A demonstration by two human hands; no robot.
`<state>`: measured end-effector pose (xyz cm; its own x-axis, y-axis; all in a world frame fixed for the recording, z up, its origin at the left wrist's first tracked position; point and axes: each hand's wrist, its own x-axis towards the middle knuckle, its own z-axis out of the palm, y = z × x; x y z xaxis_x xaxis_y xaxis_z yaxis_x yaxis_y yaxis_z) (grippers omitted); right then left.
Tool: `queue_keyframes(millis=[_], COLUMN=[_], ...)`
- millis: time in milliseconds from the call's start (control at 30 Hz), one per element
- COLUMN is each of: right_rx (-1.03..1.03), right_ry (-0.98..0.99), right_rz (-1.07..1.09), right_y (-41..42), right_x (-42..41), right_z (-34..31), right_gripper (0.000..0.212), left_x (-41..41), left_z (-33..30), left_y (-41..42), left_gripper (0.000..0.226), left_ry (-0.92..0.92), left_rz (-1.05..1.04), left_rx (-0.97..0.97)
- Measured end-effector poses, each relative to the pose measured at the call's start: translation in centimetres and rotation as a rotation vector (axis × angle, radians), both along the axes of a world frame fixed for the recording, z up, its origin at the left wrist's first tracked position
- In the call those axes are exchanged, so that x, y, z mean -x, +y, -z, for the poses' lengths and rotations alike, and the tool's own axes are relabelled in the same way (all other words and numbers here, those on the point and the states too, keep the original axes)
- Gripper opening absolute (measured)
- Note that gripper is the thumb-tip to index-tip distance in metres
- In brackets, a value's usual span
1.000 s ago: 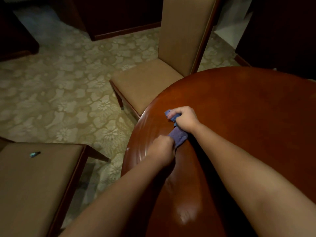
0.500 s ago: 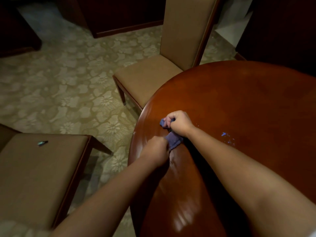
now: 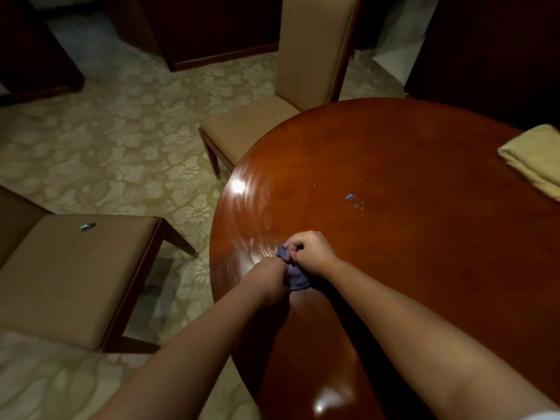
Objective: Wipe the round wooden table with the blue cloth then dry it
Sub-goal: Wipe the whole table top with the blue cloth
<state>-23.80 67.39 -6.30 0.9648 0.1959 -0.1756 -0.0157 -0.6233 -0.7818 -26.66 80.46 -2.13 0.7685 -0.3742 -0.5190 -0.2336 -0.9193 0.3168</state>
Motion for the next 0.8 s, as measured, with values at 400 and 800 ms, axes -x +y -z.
queue_keyframes(millis=[400, 800], right_rx=[0.114, 0.240], right_ry=[0.023, -0.016], right_rz=[0.086, 0.004], right_y=[-3.6, -4.6], right_x=[11.7, 16.5], right_z=[-0.8, -2.1], right_gripper=[0.013, 0.046], left_x=[6.3, 12.4], left_z=[-1.0, 0.9], left_y=[-0.1, -2.0], left_gripper=[0.027, 0.048], left_ry=[-0.097, -0.386], left_rz=[-0.192, -0.418], left_rx=[-0.220, 0.140])
